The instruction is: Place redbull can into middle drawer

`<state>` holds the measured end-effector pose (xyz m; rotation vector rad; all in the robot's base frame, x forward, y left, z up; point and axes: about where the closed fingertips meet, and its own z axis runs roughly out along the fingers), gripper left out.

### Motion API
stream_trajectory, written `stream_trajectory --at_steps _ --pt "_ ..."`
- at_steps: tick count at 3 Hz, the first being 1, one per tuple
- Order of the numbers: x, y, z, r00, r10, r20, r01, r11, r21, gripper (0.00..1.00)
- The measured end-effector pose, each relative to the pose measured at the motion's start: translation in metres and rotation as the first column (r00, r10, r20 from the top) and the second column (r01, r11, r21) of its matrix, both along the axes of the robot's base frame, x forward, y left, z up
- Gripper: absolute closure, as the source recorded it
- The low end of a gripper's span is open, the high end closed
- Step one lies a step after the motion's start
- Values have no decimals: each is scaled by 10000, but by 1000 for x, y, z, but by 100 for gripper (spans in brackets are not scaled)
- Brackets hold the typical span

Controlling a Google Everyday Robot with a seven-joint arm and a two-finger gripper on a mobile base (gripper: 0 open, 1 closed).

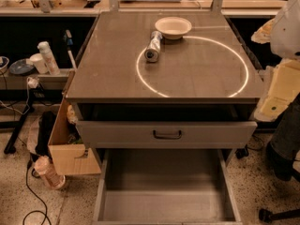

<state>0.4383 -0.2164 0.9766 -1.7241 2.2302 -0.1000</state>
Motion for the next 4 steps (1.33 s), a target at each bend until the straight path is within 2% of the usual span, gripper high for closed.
stream_trajectory --at_steps 1,2,3,4 --pt "0 0 0 10000 0 0 0 10000 0 0" --pt "27 17 2 9941 924 565 -928 9957 53 0" --pt "52 33 6 9830 1543 995 -1565 9876 148 0" --pt "86 47 10 9708 2067 1218 -2130 9762 411 0"
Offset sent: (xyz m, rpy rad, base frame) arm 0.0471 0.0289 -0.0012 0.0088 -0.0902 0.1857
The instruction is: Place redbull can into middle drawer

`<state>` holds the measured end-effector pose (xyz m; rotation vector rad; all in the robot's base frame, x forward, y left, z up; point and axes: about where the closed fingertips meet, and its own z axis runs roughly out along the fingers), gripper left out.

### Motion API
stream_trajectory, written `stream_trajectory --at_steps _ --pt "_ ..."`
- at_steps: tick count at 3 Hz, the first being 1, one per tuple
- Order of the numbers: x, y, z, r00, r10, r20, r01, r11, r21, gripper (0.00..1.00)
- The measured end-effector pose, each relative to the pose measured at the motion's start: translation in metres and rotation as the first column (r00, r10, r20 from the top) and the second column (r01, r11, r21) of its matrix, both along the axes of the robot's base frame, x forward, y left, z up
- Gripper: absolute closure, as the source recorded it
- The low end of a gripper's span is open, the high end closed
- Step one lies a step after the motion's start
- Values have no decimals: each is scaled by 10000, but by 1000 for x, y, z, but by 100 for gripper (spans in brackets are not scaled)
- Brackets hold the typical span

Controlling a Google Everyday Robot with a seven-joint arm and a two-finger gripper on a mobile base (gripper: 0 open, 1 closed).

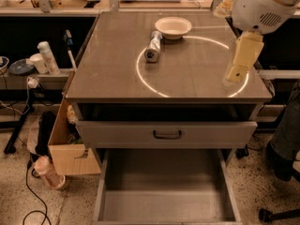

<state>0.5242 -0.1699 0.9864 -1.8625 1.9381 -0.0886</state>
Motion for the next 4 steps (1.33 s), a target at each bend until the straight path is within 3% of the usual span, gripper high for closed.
stream_trajectory --at_steps 1,2,3,4 --pt "26 15 6 9992 -330 217 336 9991 -262 0" --pt "27 15 6 9994 -267 231 273 9994 -226 0" --pt "30 15 11 9992 301 280 -297 9995 -142 0" --pt "34 17 20 9880 1498 378 -1498 9887 -4 0"
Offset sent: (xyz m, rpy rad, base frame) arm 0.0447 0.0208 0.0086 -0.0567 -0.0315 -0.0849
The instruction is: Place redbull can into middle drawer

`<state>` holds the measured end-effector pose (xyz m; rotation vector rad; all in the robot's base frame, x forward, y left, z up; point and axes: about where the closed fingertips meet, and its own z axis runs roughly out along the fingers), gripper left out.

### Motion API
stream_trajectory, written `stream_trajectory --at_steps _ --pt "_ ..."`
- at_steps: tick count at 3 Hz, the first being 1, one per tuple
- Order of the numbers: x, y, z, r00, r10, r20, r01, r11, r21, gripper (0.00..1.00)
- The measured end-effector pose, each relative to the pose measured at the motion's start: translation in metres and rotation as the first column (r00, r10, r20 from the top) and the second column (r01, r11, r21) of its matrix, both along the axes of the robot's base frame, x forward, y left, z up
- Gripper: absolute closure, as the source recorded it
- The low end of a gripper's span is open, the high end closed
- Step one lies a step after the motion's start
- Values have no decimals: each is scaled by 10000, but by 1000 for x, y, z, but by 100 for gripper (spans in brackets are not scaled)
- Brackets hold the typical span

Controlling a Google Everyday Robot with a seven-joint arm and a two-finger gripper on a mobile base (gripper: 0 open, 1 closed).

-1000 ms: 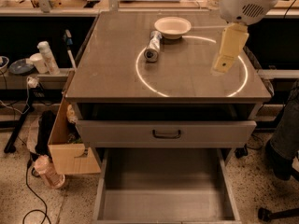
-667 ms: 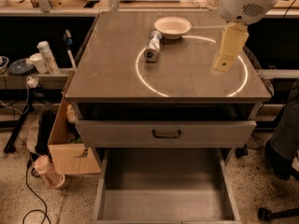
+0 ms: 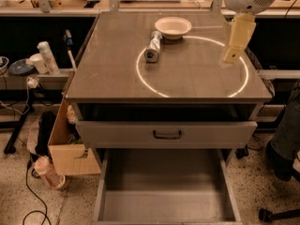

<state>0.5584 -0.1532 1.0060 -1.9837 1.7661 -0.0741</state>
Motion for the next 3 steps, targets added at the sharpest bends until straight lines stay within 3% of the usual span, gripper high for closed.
stream_trajectory --at_steps 1,2,3 --pt "8 5 6 9949 970 279 -971 9953 38 0" --pt "8 5 6 9949 970 279 -971 9953 39 0" --pt "26 2 6 9871 1527 472 -1532 9882 82 0"
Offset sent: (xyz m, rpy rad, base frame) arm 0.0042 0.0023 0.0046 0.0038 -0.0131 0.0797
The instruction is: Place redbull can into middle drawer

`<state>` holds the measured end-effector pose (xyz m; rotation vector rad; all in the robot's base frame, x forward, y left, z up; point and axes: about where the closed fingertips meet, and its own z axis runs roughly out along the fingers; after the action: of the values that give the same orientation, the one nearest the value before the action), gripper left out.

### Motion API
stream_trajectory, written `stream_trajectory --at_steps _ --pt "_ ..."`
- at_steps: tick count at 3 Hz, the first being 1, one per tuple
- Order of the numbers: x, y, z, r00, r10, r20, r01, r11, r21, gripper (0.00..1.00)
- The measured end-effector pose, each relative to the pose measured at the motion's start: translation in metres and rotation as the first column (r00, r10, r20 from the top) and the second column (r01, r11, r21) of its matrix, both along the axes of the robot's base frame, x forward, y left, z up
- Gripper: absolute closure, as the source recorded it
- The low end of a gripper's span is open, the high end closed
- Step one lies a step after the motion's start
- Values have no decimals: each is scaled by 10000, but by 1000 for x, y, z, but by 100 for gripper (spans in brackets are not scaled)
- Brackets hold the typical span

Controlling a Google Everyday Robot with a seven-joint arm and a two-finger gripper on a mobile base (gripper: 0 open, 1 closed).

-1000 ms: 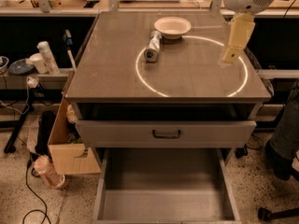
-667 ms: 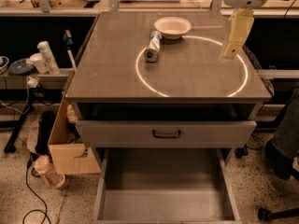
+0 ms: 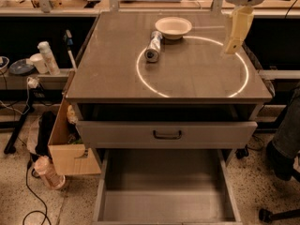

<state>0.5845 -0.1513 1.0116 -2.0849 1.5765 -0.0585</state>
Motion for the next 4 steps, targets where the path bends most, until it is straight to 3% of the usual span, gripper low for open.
stream_trajectory --at_steps 1,2,3,4 --pt "20 -5 -1 9981 550 272 -553 9984 94 0" --pt "50 3 -3 9860 1525 678 -1559 9866 475 0" --pt "56 5 -4 9845 1550 823 -1599 9855 572 0" --pt "66 15 -13 9563 2741 1019 -2852 9512 1177 0"
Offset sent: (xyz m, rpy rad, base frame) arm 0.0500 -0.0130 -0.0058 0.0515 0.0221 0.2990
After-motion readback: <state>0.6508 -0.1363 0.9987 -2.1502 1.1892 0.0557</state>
